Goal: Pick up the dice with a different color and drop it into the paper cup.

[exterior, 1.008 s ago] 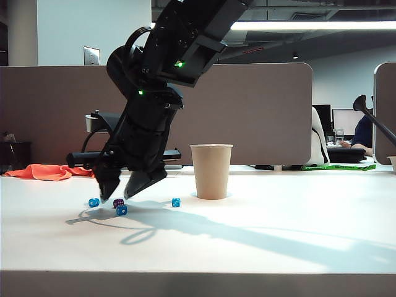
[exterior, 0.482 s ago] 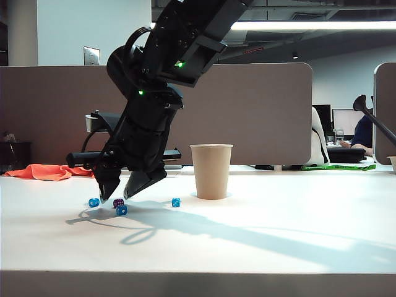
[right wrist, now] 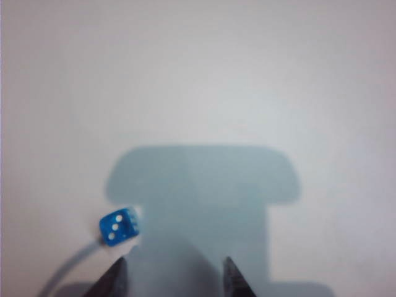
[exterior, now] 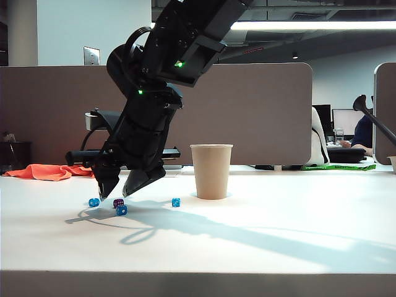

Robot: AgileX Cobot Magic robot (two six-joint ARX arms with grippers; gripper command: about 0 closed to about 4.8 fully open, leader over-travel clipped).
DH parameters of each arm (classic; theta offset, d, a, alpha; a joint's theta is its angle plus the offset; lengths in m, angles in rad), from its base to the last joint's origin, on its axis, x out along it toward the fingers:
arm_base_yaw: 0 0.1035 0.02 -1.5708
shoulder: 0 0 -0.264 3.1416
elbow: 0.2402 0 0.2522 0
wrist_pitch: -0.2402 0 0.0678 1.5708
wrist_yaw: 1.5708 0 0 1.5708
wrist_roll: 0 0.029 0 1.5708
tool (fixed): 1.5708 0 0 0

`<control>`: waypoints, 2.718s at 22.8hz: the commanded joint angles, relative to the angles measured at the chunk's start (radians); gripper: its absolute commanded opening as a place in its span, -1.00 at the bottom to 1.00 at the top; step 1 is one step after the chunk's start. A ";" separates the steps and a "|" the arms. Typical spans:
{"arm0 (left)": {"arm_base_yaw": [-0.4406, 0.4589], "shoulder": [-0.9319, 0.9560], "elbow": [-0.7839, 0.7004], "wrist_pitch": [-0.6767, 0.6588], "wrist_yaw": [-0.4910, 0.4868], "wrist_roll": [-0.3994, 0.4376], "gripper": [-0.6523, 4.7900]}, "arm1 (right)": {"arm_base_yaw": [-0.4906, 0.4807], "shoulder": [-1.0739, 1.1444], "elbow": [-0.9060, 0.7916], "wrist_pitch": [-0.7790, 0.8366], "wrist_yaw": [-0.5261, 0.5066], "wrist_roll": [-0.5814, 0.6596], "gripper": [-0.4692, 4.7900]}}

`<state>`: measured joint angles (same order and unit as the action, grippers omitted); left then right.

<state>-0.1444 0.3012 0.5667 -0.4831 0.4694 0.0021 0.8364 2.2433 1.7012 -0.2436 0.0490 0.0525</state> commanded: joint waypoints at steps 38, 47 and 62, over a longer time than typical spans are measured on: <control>-0.001 0.000 0.005 0.013 0.025 -0.003 -0.78 | 0.010 0.017 0.002 -0.011 -0.025 0.000 -0.31; -0.001 0.000 0.005 0.013 0.025 -0.003 -0.78 | 0.010 0.017 0.002 -0.014 -0.022 -0.001 -0.53; -0.001 0.000 0.005 0.013 0.026 -0.003 -0.78 | 0.010 0.017 0.002 -0.014 -0.022 -0.001 -0.67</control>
<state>-0.1444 0.3016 0.5667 -0.4828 0.4877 0.0021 0.8433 2.2585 1.7020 -0.2516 0.0265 0.0517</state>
